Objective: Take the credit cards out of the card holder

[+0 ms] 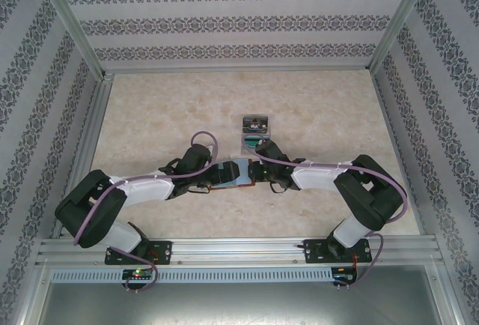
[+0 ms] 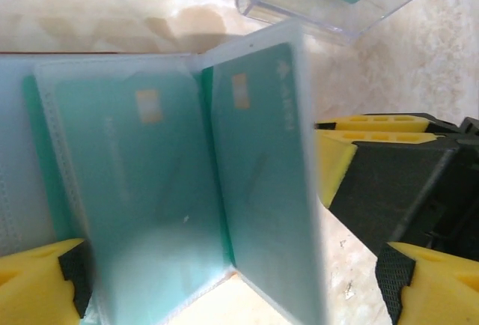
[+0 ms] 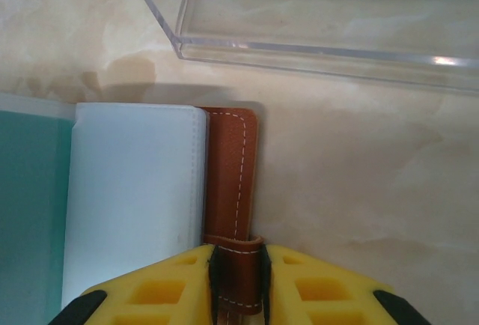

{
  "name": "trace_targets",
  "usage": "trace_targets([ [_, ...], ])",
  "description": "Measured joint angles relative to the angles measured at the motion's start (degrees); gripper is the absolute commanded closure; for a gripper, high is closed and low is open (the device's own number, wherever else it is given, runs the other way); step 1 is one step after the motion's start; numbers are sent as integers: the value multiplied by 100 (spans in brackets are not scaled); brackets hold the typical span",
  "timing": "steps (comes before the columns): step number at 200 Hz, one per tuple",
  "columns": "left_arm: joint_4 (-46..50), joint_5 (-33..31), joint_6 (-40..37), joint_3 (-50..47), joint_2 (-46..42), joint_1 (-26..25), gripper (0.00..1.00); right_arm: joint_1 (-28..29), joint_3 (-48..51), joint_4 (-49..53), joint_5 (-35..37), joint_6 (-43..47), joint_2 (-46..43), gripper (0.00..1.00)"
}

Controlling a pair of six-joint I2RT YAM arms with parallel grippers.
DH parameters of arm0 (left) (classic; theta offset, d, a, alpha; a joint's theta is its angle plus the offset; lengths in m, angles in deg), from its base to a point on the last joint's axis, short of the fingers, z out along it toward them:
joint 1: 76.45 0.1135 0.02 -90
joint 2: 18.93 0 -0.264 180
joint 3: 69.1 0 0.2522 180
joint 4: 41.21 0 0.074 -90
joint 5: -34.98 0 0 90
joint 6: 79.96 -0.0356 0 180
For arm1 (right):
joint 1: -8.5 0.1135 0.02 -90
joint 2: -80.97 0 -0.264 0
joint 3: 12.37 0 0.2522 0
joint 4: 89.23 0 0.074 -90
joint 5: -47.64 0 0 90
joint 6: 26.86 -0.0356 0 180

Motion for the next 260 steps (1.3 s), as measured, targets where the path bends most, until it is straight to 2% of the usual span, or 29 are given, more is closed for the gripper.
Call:
trace_targets([
  [86,0,129,-63,66,17,0,1,0,0,0,0,-2,0,76],
  [124,623,-236,-186,168,-417,0,1,-11,42,-26,4,-2,-37,74],
  [153,1139,-575,-284,197,-962,0,0,-81,166,188,83,11,-413,73],
  [163,1244,-645,-282,203,-1104,0,3,-107,166,282,138,50,-605,73],
  [192,1314,-684,-227,210,-1228,0,23,-92,42,546,282,221,-1036,76],
  [227,1064,-621,-35,212,-931,0,53,42,-376,721,284,422,-896,86],
  [242,940,-573,46,219,-636,0,58,90,-535,719,254,466,-649,90],
  [260,791,-490,98,223,-299,0,61,125,-610,721,197,459,-361,92],
])
